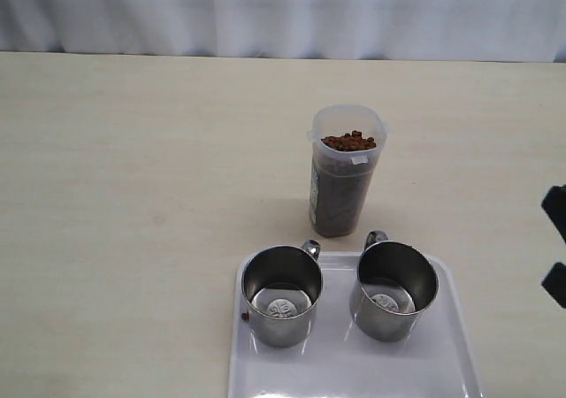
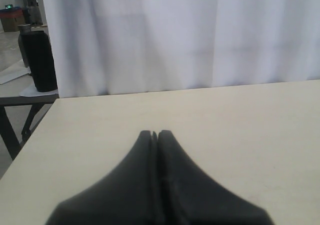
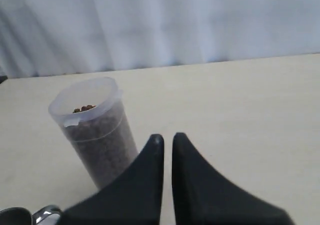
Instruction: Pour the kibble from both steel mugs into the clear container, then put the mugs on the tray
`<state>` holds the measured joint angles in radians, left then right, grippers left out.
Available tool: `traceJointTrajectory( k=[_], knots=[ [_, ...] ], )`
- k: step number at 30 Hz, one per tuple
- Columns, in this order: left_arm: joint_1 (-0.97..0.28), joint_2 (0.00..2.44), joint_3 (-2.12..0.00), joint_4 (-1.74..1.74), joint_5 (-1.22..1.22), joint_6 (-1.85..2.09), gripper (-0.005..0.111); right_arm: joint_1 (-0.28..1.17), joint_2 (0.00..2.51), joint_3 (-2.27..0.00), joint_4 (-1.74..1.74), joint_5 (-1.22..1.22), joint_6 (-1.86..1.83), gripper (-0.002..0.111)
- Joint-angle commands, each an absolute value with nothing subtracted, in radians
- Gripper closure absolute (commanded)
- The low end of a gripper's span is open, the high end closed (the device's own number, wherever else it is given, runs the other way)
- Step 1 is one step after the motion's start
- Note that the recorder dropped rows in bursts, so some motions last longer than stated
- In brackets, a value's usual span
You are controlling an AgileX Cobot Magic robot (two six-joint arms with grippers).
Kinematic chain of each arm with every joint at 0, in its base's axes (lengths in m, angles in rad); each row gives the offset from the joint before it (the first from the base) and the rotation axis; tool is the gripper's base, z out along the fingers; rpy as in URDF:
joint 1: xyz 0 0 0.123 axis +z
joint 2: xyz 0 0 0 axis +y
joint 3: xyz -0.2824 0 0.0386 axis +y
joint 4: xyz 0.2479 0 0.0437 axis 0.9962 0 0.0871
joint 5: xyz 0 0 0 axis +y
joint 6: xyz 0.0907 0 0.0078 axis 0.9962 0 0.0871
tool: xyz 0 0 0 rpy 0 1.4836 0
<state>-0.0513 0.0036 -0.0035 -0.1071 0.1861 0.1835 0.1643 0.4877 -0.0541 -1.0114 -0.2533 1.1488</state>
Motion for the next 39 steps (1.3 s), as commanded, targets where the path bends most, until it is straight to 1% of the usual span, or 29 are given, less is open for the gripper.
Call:
traceJointTrajectory(
  k=[1, 5, 11, 32, 35, 36, 37, 39],
  knots=[
    [-0.059, 0.0, 0.0, -0.114, 0.175, 0.181, 0.107, 0.165, 0.225, 0.0, -1.003, -0.128, 1.211, 0.104],
    [-0.059, 0.0, 0.0, -0.114, 0.175, 0.181, 0.107, 0.165, 0.1, 0.0, -1.012, -0.089, 1.249, 0.104],
    [-0.059, 0.0, 0.0, -0.114, 0.175, 0.181, 0.107, 0.165, 0.02, 0.0, -1.006, -0.089, 1.249, 0.104],
    [-0.059, 0.0, 0.0, -0.114, 0.175, 0.181, 0.107, 0.165, 0.008, 0.0, -1.006, -0.089, 1.249, 0.104],
    [-0.059, 0.0, 0.0, -0.114, 0.175, 0.181, 0.107, 0.178, 0.0, 0.0, -0.905, -0.066, 1.246, 0.104],
    [-0.059, 0.0, 0.0, -0.114, 0.175, 0.181, 0.107, 0.188, 0.0, 0.0, -0.809, -0.04, 1.195, 0.104],
    [-0.059, 0.0, 0.0, -0.114, 0.175, 0.181, 0.107, 0.189, 0.0, 0.0, -0.698, -0.006, 1.053, 0.104],
    [-0.059, 0.0, 0.0, -0.114, 0.175, 0.181, 0.107, 0.189, 0.0, 0.0, -0.385, 0.067, 0.637, 0.104]
  ],
)
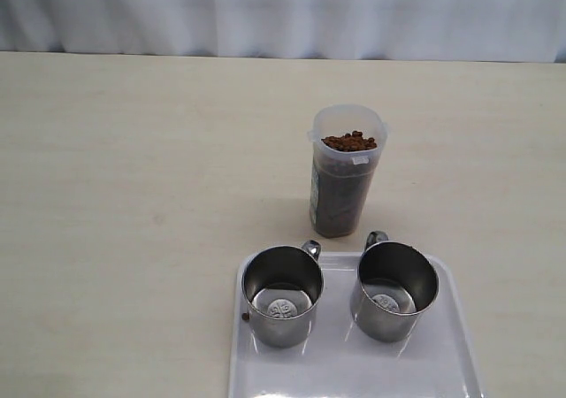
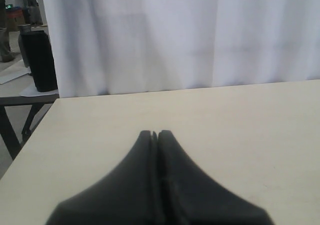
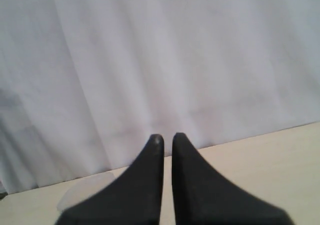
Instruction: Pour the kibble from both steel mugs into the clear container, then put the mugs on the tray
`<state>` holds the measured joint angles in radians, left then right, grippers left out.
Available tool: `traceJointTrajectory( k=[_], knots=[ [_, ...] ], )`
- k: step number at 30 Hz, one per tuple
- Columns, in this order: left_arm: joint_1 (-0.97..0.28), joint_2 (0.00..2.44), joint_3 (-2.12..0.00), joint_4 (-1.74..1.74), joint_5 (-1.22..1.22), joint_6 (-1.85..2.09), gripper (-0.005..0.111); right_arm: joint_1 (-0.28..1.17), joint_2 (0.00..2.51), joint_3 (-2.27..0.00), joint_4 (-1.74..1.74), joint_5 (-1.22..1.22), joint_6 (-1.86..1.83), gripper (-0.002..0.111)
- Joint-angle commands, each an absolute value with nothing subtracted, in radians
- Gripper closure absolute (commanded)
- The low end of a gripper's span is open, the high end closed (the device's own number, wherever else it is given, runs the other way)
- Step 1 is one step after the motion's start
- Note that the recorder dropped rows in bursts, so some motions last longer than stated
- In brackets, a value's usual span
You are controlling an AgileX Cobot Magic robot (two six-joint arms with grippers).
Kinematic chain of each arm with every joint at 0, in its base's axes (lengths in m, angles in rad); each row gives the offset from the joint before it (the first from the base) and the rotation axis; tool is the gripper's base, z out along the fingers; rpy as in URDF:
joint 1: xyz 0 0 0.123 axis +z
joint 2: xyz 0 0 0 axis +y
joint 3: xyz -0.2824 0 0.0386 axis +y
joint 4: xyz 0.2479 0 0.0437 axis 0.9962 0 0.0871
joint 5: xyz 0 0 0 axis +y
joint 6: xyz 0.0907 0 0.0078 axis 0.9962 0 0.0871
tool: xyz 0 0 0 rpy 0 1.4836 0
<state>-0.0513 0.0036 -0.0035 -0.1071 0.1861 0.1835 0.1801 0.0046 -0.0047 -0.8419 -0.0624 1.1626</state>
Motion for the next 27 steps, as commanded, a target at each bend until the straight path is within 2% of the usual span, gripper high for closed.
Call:
traceJointTrajectory(
  k=[1, 2, 5, 27],
  knots=[
    [-0.059, 0.0, 0.0, -0.114, 0.175, 0.181, 0.107, 0.189, 0.0, 0.0, -0.273, 0.107, 0.471, 0.104],
    [-0.059, 0.0, 0.0, -0.114, 0.175, 0.181, 0.107, 0.189, 0.0, 0.0, -0.155, 0.169, 0.279, 0.104],
    [-0.059, 0.0, 0.0, -0.114, 0.175, 0.181, 0.107, 0.189, 0.0, 0.0, -0.077, 0.236, 0.101, 0.104],
    [-0.059, 0.0, 0.0, -0.114, 0.175, 0.181, 0.107, 0.189, 0.0, 0.0, -0.04, 0.236, 0.06, 0.104]
  ],
)
